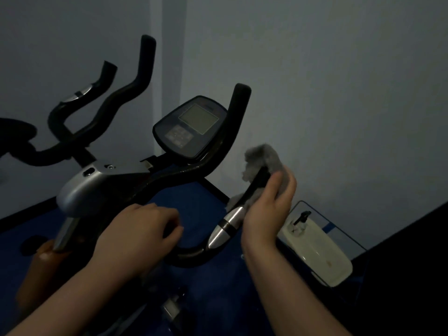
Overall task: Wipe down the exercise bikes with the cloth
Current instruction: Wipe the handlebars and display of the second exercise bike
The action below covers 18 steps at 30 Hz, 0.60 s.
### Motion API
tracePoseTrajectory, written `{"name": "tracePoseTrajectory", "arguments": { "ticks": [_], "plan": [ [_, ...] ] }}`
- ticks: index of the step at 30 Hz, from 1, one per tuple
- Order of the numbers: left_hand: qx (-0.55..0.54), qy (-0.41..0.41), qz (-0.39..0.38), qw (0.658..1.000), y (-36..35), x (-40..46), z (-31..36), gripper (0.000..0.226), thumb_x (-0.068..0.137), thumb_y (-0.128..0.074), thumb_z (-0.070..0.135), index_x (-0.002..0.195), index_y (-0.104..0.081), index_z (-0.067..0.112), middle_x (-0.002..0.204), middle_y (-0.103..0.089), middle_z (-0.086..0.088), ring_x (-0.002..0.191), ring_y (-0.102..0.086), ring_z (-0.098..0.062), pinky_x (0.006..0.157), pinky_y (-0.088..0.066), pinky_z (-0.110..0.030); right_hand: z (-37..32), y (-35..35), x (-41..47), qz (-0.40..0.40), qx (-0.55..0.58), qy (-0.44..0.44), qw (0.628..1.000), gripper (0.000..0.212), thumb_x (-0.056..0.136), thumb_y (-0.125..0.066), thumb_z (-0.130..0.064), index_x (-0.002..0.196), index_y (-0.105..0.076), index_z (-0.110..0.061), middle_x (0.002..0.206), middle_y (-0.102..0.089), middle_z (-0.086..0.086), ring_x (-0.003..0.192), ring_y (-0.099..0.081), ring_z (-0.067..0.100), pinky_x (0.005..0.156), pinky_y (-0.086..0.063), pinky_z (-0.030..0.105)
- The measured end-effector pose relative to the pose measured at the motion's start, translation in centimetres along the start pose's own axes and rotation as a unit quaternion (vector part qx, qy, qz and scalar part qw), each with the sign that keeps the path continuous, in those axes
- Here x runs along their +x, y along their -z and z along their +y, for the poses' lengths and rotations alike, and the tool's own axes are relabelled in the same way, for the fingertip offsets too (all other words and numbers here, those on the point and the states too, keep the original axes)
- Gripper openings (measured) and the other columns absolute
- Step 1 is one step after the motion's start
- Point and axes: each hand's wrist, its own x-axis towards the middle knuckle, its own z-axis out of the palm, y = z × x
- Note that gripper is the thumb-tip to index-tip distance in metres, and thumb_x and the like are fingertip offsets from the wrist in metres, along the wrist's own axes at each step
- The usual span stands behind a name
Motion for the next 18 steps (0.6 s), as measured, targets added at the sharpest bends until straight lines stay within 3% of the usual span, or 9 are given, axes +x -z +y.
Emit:
{"name": "tracePoseTrajectory", "arguments": {
  "ticks": [2, 5, 8, 10, 13, 15, 18],
  "plan": [
    [-0.011, 0.013, 0.012, 1.0, -0.1, -0.1, -0.1, 0.023, 0.086, -0.044, 0.05, 0.077, -0.057, 0.033, 0.065, -0.052, 0.01, 0.067, -0.051, -0.011, 0.061, -0.029, -0.027, 1.3, 0.1, -3.0, 0.012, -0.003, 0.061, 0.998, 0.031, 0.098, -0.042, -0.036, 0.128, -0.047, -0.037, 0.127, -0.052, -0.011, 0.112, -0.053, -0.004, 0.091, -0.045, 0.017],
    [-0.009, 0.024, 0.03, 0.999, -0.2, -0.2, 0.0, 0.023, 0.088, -0.044, 0.049, 0.079, -0.056, 0.031, 0.068, -0.059, 0.007, 0.067, -0.056, -0.015, 0.057, -0.033, -0.031, 2.0, 0.5, -3.8, -0.067, -0.108, 0.247, 0.961, 0.03, 0.097, -0.044, -0.031, 0.122, -0.057, -0.02, 0.125, -0.048, -0.003, 0.126, -0.042, 0.008, 0.11, -0.031, 0.031],
    [-0.045, 0.027, 0.088, 0.995, 0.0, -0.8, 0.0, 0.028, 0.086, -0.039, 0.047, 0.078, -0.057, 0.027, 0.07, -0.063, 0.005, 0.066, -0.061, -0.018, 0.054, -0.041, -0.032, 1.9, 2.4, -3.6, -0.251, -0.244, 0.362, 0.864, 0.048, 0.101, -0.03, -0.038, 0.102, -0.07, -0.011, 0.105, -0.063, 0.002, 0.121, -0.048, 0.02, 0.118, -0.011, 0.045],
    [-0.103, 0.028, 0.184, 0.977, 0.2, -1.7, 0.2, 0.028, 0.087, -0.042, 0.039, 0.078, -0.062, 0.021, 0.073, -0.063, 0.005, 0.066, -0.06, -0.018, 0.058, -0.046, -0.034, 1.2, 4.1, -3.4, -0.38, -0.277, 0.382, 0.795, 0.052, 0.102, -0.022, -0.036, 0.112, -0.068, -0.012, 0.108, -0.064, 0.002, 0.12, -0.049, 0.018, 0.119, -0.011, 0.042],
    [-0.13, 0.033, 0.303, 0.943, 0.2, -2.8, 0.0, 0.025, 0.09, -0.048, 0.026, 0.078, -0.065, 0.011, 0.073, -0.062, 0.0, 0.068, -0.054, -0.015, 0.064, -0.044, -0.037, -0.2, 6.0, -0.6, -0.53, -0.298, 0.435, 0.664, 0.04, 0.1, -0.035, -0.031, 0.132, -0.056, -0.019, 0.129, -0.059, -0.006, 0.127, -0.046, 0.009, 0.117, -0.018, 0.031],
    [-0.085, 0.059, 0.337, 0.936, 0.0, -3.9, -0.5, 0.024, 0.09, -0.05, 0.022, 0.078, -0.066, 0.011, 0.073, -0.064, 0.0, 0.067, -0.054, -0.015, 0.065, -0.041, -0.038, -1.4, 5.8, 1.6, -0.592, -0.313, 0.445, 0.594, 0.038, 0.095, -0.046, -0.037, 0.129, -0.057, -0.026, 0.128, -0.06, -0.012, 0.122, -0.05, 0.006, 0.11, -0.032, 0.03],
    [-0.065, 0.146, 0.359, 0.92, -0.4, -5.4, -1.5, 0.021, 0.09, -0.05, 0.021, 0.08, -0.066, 0.012, 0.077, -0.061, 0.003, 0.071, -0.053, -0.016, 0.068, -0.037, -0.036, -2.1, 3.5, 0.0, -0.605, -0.397, 0.446, 0.527, 0.033, 0.087, -0.054, -0.051, 0.107, -0.059, -0.026, 0.103, -0.061, -0.011, 0.099, -0.054, 0.013, 0.089, -0.042, 0.033]
  ]
}}
